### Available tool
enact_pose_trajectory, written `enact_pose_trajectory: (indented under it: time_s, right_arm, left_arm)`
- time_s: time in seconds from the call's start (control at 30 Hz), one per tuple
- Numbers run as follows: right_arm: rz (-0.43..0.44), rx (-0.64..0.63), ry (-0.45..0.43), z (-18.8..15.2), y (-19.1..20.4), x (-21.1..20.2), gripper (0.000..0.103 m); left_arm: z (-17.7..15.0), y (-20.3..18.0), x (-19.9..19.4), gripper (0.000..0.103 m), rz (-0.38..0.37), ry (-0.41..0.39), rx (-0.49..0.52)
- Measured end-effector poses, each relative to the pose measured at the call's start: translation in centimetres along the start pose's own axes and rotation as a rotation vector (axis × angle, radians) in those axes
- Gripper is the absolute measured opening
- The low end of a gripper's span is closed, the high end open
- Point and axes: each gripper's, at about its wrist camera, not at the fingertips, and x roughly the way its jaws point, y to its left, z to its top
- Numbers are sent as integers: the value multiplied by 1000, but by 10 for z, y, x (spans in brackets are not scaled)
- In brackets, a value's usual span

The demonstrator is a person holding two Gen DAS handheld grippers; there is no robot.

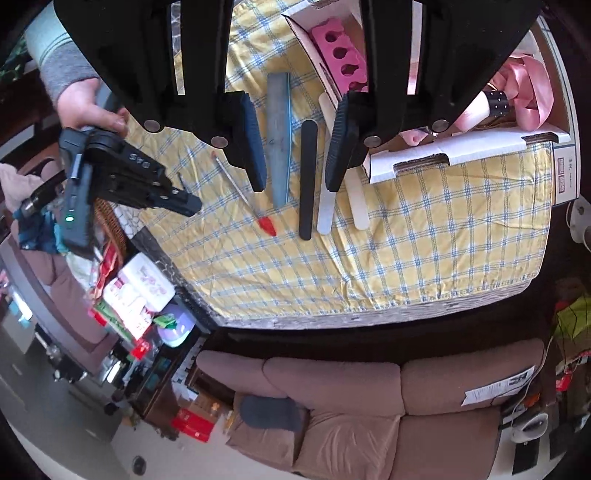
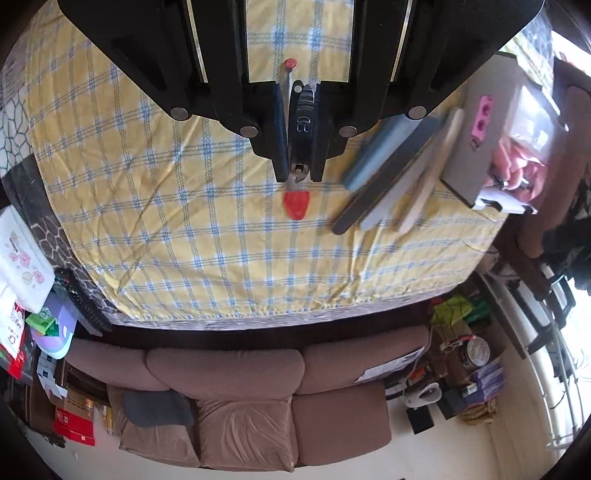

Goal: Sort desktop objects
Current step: 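Lift the light blue file with the left tool while the right tool grasps the silver nail clipper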

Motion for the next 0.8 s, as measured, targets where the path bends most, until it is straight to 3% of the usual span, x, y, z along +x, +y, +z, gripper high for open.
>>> enact_pose_trajectory:
  time_s: [0.23, 0.33, 0.43, 0.7, 0.77, 0.8]
  right_arm:
    - [56, 11, 23, -32, 21, -12, 10]
    - [86, 27, 38, -46, 24, -8, 10]
    - [94, 54, 24, -50, 20, -15, 10]
    - [70, 123, -1, -54, -9, -33, 10]
    - [72, 125, -1, -56, -12, -34, 10]
    - [74, 126, -1, -56, -12, -35, 10]
  left_arm:
    - [-12, -20, 59, 37, 99, 128, 85]
    - [-21, -30, 75, 37, 92, 177, 102]
    - [-35, -48, 91, 47, 108, 213, 152]
    - [-66, -80, 153, 48, 291, 333, 301]
    - [-69, -84, 151, 26, 254, 325, 301]
    - [-69, -85, 149, 26, 247, 318, 293]
